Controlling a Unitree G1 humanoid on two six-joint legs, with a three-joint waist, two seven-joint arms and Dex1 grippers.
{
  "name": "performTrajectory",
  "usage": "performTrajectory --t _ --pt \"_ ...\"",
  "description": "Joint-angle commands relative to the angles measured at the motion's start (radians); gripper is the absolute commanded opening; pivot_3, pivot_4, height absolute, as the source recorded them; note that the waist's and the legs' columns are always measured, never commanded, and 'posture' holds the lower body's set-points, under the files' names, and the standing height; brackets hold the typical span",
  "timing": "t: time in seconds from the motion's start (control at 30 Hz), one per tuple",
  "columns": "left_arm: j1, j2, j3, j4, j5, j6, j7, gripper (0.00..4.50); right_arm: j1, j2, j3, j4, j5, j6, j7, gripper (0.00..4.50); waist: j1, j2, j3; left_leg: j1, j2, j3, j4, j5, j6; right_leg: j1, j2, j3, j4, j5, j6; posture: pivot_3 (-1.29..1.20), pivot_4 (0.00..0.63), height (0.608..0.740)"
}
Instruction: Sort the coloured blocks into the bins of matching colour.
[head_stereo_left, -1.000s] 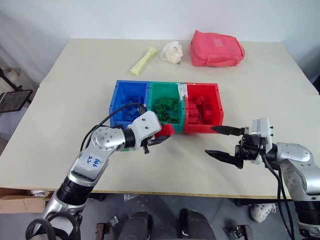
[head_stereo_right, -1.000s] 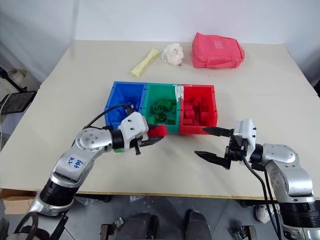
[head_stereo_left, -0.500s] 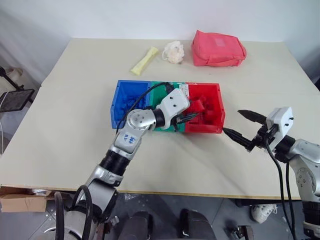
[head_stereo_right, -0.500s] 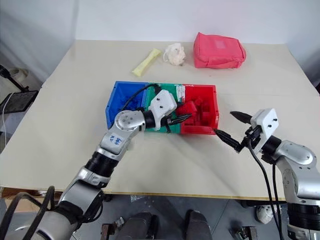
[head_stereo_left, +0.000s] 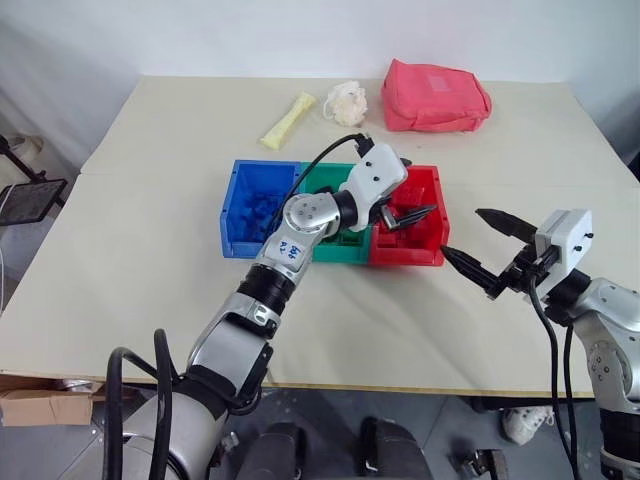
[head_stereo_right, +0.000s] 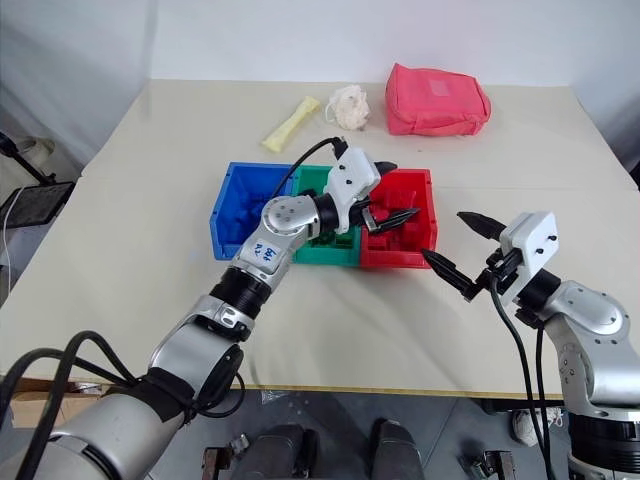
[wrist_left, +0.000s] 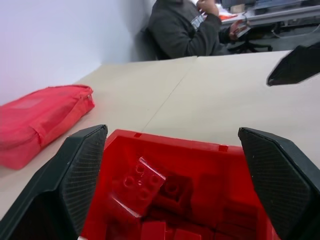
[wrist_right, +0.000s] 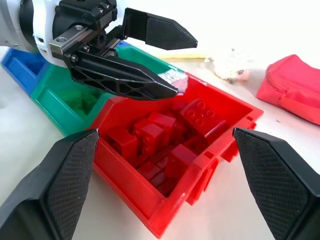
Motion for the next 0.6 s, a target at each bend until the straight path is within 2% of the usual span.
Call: performTrajectory --t 0.03,0.17,0.3,0.4,0.53,0.6 --pt "0.086 0.066 0.007 -0.214 -0.033 0.098 -0.070 4.45 -0.021 -0.032 0.007 -0.002 0.029 0.005 0.056 4.50 -0.004 0.000 0.000 0.000 0.000 0.000 0.000 0.000 0.000 0.000 0.000 0.000 0.000 0.000 0.000 0.00 0.150 0.740" --pt "0.245 0.188 0.012 -0.491 -0.078 0.269 -0.142 4.45 -0.066 -0.047 0.039 0.039 0.056 0.023 0.133 4.50 -0.020 0.000 0.000 0.000 0.001 -0.001 0.000 0.000 0.000 0.000 0.000 0.001 0.001 0.000 0.000 0.00 0.150 0.740" --pt "0.437 0.372 0.066 -0.794 -0.174 0.456 -0.232 4.45 -0.115 -0.075 0.083 0.108 0.062 0.024 0.254 4.50 -0.026 0.001 0.000 0.001 0.001 -0.001 0.000 0.000 0.000 0.000 0.000 0.002 0.001 0.000 0.000 0.00 0.150 0.740" --pt "0.530 0.465 0.119 -0.909 -0.225 0.536 -0.249 4.45 -0.144 -0.089 0.114 0.148 0.066 0.012 0.342 4.50 -0.022 0.001 0.000 0.001 0.001 -0.003 0.001 0.000 0.000 0.001 -0.001 0.004 0.000 0.000 0.000 0.00 0.150 0.740" --pt "0.750 0.626 0.263 -1.061 -0.304 0.614 -0.299 4.45 -0.226 -0.103 0.201 0.216 0.059 0.005 0.508 4.50 -0.029 0.001 0.000 0.001 0.001 -0.005 0.001 0.000 0.000 0.002 -0.002 0.006 -0.001 0.000 0.000 0.00 0.150 0.740" --pt "0.822 0.675 0.316 -1.098 -0.324 0.630 -0.301 4.45 -0.270 -0.094 0.226 0.254 0.054 -0.003 0.550 4.50 -0.032 0.001 0.000 0.001 0.002 -0.006 0.000 -0.001 -0.001 0.002 -0.002 0.006 -0.002 0.000 -0.001 0.00 0.150 0.740"
